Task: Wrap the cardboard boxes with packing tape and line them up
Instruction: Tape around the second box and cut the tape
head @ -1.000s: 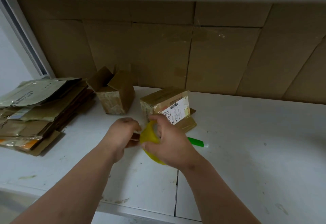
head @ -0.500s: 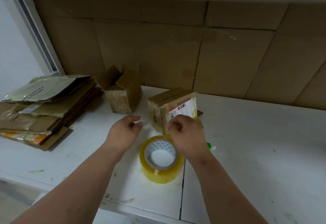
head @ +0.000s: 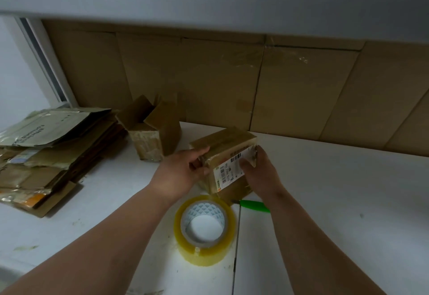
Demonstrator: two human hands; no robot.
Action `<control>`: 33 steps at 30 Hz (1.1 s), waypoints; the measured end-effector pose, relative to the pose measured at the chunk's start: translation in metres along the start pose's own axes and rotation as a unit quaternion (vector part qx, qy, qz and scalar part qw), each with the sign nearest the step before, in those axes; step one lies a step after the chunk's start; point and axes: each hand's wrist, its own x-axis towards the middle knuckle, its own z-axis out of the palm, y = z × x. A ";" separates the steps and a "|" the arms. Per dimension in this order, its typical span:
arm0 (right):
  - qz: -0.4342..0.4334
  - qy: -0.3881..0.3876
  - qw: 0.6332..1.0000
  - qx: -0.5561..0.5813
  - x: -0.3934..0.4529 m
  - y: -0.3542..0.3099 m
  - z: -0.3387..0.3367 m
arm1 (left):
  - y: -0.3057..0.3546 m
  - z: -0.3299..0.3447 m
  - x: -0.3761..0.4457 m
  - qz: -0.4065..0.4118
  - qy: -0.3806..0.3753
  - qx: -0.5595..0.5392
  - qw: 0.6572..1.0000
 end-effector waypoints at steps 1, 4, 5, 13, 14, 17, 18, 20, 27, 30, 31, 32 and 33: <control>0.003 0.001 1.000 0.004 0.002 0.003 0.002 | -0.001 -0.001 0.001 0.005 -0.007 -0.005 1.000; 0.012 0.017 0.999 0.030 0.010 0.011 0.007 | -0.001 -0.005 0.002 0.023 -0.025 0.024 0.999; 0.015 0.024 0.999 0.038 0.012 0.015 0.009 | -0.002 -0.006 0.003 0.031 -0.032 0.037 0.998; 0.011 0.029 0.999 0.020 0.001 0.001 -0.001 | -0.006 -0.022 0.012 0.155 -0.031 0.187 0.970; 0.011 0.032 0.999 0.017 0.001 0.001 -0.001 | -0.008 -0.023 0.014 0.184 -0.021 0.213 0.959; 0.004 0.043 0.999 0.017 0.000 -0.003 -0.004 | -0.016 -0.028 0.020 0.225 -0.004 0.256 0.940; -0.001 0.050 0.999 0.021 -0.002 -0.007 -0.006 | -0.016 -0.030 0.021 0.227 -0.002 0.257 0.939; -0.005 0.068 0.997 0.023 -0.005 -0.013 -0.011 | -0.014 -0.035 0.022 0.231 0.016 0.244 0.942; -0.056 0.119 0.986 0.101 -0.011 -0.020 -0.022 | 0.003 -0.047 0.015 0.117 0.047 0.077 0.989; -0.069 0.109 0.981 0.144 -0.014 -0.019 -0.020 | 0.012 -0.050 0.014 0.085 0.074 0.012 0.994; -0.074 0.102 0.980 0.153 -0.016 -0.019 -0.019 | 0.014 -0.049 0.015 0.074 0.085 -0.013 0.994; -0.077 0.094 0.980 0.157 -0.019 -0.020 -0.018 | 0.015 -0.048 0.016 0.057 0.100 -0.043 0.992; -0.078 0.084 0.981 0.154 -0.021 -0.020 -0.017 | 0.015 -0.047 0.018 0.028 0.112 -0.084 0.990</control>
